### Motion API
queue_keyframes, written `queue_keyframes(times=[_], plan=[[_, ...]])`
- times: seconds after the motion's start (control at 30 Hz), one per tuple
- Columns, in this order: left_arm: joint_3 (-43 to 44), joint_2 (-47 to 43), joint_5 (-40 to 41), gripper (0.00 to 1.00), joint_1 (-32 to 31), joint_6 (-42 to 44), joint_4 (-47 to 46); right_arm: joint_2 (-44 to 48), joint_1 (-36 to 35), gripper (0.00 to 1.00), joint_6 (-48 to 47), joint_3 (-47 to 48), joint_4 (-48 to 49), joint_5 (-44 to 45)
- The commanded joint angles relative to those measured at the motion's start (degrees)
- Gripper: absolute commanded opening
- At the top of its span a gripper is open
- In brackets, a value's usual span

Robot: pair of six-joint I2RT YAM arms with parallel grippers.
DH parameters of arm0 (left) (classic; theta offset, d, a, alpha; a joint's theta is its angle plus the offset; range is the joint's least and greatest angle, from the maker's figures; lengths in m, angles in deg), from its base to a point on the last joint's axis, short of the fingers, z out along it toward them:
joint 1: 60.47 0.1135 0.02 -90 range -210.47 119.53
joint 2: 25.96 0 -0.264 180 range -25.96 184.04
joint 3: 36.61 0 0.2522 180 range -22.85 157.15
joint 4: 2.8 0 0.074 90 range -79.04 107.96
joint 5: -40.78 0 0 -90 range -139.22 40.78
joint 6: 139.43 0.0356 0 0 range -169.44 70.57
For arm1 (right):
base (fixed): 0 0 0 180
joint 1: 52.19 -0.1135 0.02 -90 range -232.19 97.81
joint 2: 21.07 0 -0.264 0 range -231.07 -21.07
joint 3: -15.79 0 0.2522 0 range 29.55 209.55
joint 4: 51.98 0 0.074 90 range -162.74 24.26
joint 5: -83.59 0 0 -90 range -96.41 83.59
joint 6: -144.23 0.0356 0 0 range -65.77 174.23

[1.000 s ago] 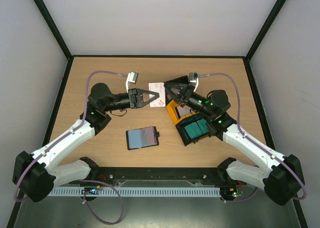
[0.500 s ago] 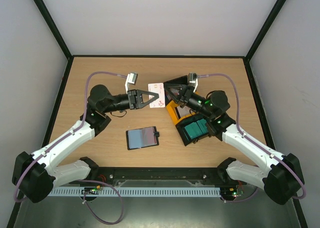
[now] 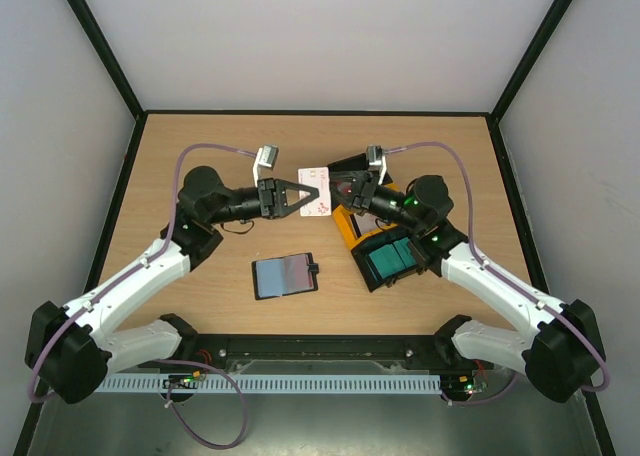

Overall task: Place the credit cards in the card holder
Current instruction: Pick up the credit card from the storage box.

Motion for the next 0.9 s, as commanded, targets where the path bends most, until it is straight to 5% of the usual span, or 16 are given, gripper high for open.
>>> queue_keyframes(times=[0.0,0.1,0.4,0.87], plan=[[4.14,2.04,0.81,0.04,-0.2,-0.79,-1.52,-1.78,-2.95,0.16,-0.07,0.62,-0.47,-7.87],[3.91,3.09,0.48,0.08,0.68,-3.25,-0.84,-1.87,-2.97,0.03,2.21,0.82,1.53,-5.17],[2.28,2.77,0.77,0.13,3.15,-5.7,1.14,-0.88,-2.59,0.02,11.49,2.0,1.44,4.43],[-0.15,1.87,0.37,0.09,4.84,-6.02,1.21,4.93,3.71,0.02,14.04,2.06,-4.29,7.7]])
